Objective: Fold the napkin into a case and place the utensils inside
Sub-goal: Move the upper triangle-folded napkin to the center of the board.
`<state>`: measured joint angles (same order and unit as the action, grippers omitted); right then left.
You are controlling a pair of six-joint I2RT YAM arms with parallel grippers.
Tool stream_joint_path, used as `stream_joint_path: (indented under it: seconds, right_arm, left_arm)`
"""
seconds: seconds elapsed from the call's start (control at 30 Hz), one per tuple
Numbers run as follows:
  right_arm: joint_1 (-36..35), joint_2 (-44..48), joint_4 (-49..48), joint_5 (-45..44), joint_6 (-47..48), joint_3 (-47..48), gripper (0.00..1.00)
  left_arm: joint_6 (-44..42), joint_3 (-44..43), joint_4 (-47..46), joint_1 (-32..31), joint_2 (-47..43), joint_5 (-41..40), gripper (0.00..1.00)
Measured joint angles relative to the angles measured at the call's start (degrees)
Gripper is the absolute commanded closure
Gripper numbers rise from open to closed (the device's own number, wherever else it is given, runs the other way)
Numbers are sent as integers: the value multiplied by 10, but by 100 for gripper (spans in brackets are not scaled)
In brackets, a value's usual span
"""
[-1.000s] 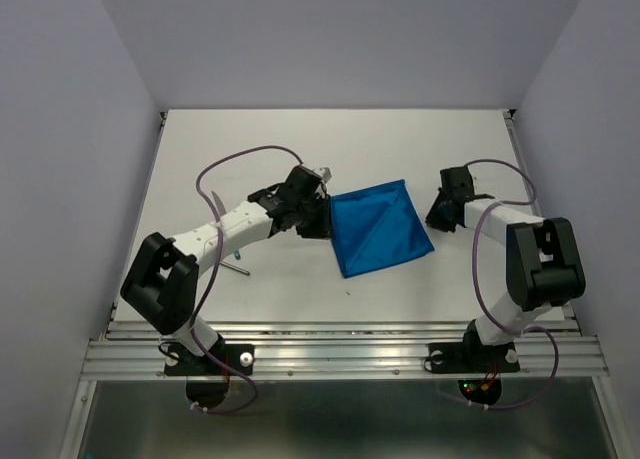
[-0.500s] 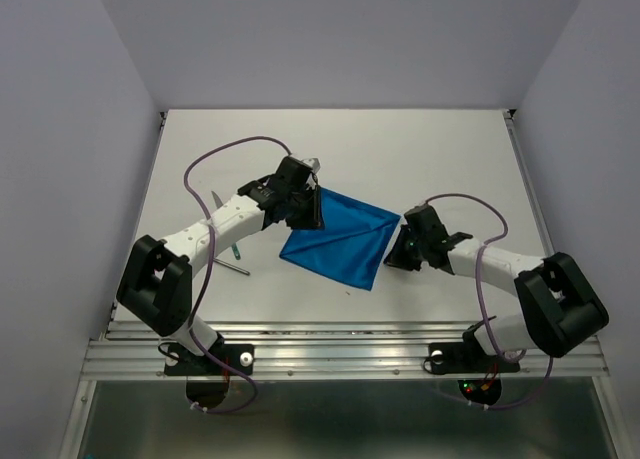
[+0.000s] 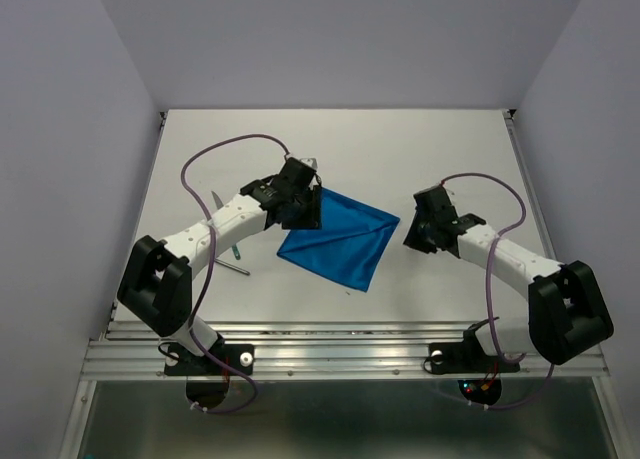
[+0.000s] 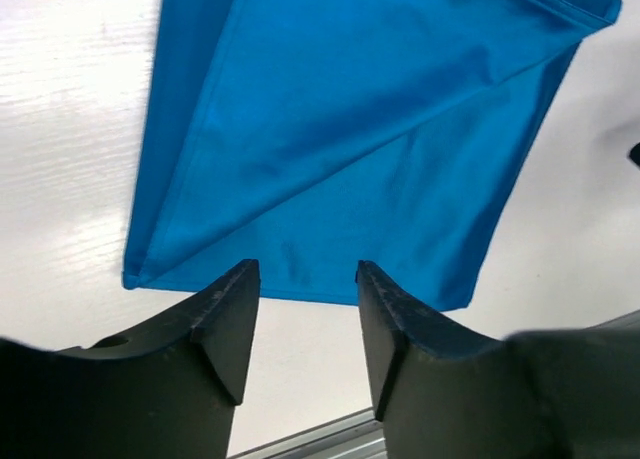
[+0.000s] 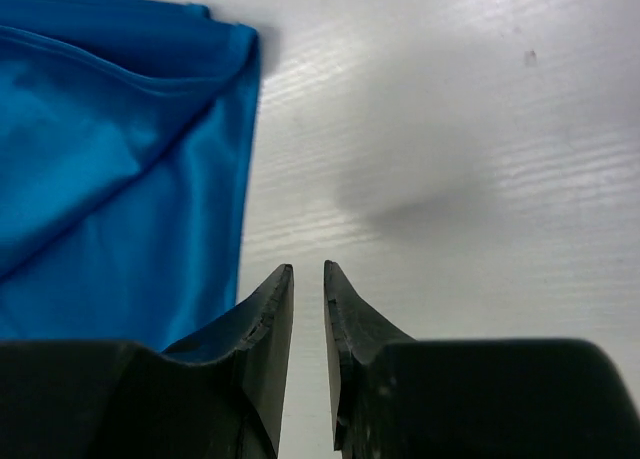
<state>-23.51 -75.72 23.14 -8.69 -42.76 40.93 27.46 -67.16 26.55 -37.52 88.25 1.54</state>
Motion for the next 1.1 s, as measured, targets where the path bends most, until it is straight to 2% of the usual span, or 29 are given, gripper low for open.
stream_joint_path:
  seconds: [0.13,0.33,0.77,1.1]
  right_arm:
    - [0,-17,0,1,17,51,76]
    - [0,-52,3,6,38,100,76]
    - [0,-193,-2,38,76,207,76]
    - [1,-280,-5,-1,101,249,78]
  left_arm:
    - [2,7,-3,17,1,-12,39]
    - [12,64,-21,71,4,-12,40]
    - [27,130,-65,77,33,4,40]
    - [28,145,-86,80,33,15,41]
